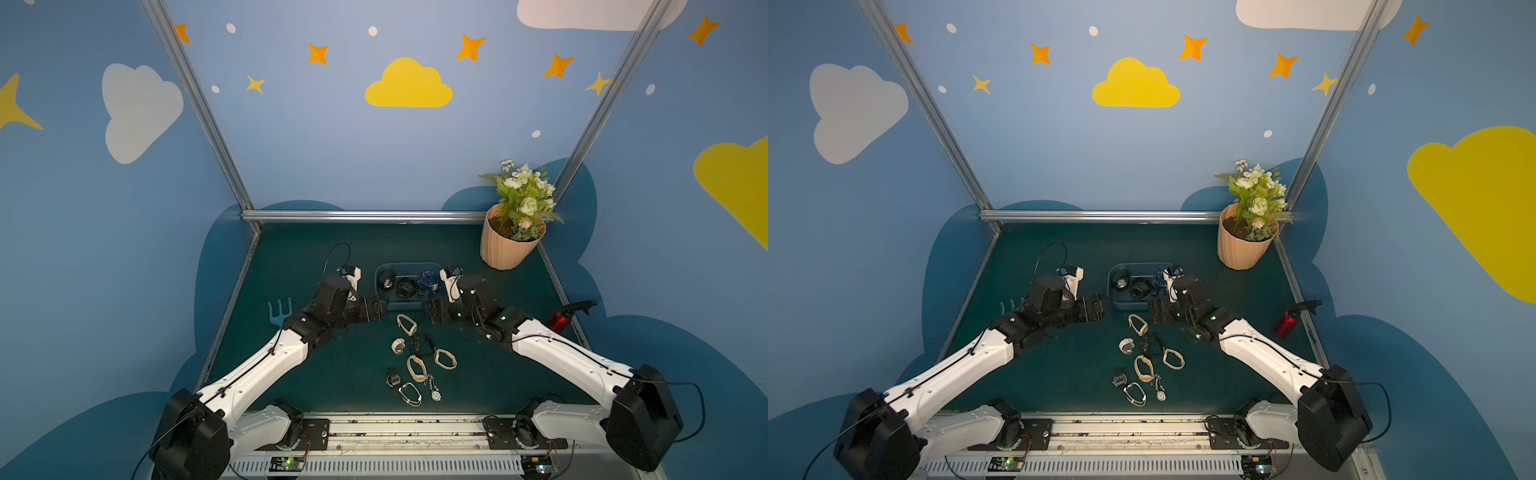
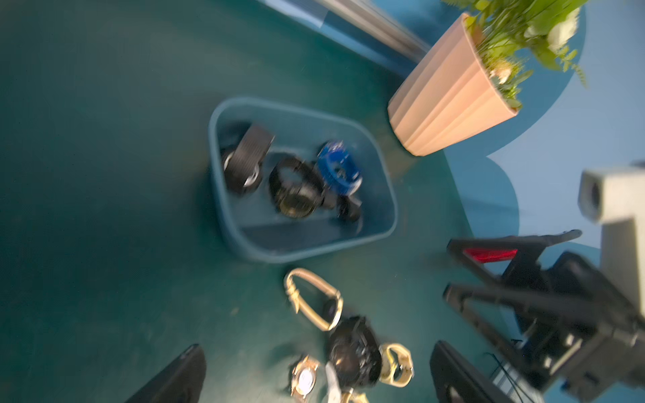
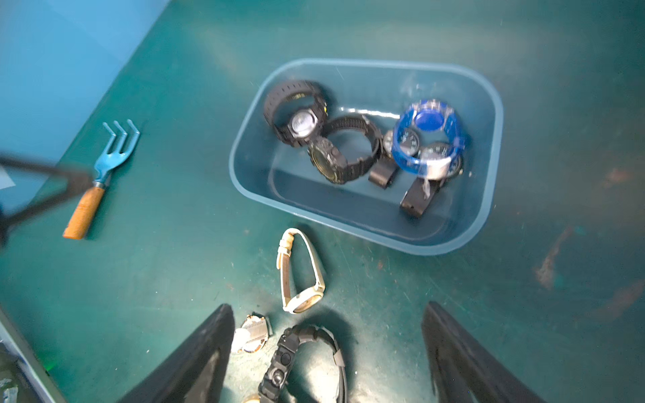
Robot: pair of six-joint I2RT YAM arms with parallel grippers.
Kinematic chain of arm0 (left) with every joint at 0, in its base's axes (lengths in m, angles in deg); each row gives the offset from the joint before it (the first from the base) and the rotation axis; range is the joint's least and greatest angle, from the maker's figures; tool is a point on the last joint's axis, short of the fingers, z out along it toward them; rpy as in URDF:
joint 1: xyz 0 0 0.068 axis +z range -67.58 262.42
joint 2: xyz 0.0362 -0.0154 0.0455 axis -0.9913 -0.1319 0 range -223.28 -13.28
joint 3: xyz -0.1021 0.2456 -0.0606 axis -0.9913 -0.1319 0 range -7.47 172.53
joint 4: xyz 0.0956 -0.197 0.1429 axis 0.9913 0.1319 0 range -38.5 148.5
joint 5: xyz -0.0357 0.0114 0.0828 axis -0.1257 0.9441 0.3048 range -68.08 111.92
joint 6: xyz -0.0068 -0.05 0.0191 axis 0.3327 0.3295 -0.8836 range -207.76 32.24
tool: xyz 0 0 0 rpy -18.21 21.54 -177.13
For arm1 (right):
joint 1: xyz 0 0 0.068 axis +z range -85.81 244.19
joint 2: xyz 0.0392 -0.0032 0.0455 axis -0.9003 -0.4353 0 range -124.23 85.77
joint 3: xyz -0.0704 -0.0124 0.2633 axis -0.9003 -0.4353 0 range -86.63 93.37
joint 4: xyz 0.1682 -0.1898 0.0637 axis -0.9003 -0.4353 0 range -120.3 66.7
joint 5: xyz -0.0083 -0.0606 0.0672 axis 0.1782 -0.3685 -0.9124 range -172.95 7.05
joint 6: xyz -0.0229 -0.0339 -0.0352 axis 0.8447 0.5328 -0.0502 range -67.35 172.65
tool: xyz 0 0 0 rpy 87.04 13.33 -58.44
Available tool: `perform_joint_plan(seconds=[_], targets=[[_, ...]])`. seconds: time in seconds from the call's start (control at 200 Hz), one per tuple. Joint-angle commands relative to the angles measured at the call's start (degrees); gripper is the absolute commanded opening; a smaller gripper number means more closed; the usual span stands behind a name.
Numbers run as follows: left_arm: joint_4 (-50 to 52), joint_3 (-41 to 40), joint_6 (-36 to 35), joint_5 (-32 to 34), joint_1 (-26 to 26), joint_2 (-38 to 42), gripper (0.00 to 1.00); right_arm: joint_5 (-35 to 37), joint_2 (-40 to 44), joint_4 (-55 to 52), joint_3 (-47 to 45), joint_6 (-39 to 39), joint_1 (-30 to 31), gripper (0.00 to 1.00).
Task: Put the watch into the storage box
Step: Pick up the watch at the center of the board.
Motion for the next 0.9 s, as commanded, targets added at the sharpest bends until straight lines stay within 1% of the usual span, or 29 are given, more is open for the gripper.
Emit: perform_joint_plan(seconds=[0.0, 0.15, 0.355, 0.466, 0.601, 0.691, 0.896], targets=[[-0.22, -3.8, 2.94, 3.92, -0.39, 5.65, 1.0, 0.11, -1.89, -2.09, 2.96, -1.93, 0.04, 0.85], [0.03, -6.57, 2.9, 6.18, -0.35, 9.41, 1.0, 0.31, -5.08, -4.63, 5.11, -2.41, 0.15, 0.85], [-0.11, -5.67, 3.96, 5.25, -0.44, 7.54, 1.0, 2.53, -6.66, -12.5, 6.82, -4.22, 0.24, 0.83], [-1.78, -6.4, 3.83, 5.07, -0.5, 6.25, 1.0, 3.94, -4.45, -15.02, 3.37, -6.18, 0.32, 0.81], [-2.78, -6.09, 4.19, 4.33, -0.67, 5.01, 1.0, 4.24, -0.55, -18.69, -1.55, -9.4, 0.58, 0.75], [-3.68, -5.85, 3.6, 4.02, -0.84, 3.86, 1.0, 2.7, 1.81, -19.64, -5.02, -10.93, 1.09, 0.68], [-3.12, -3.9, 3.14, 3.42, -0.88, 0.92, 1.0, 0.47, 4.68, -20.26, -10.25, -14.56, 2.31, 0.59]])
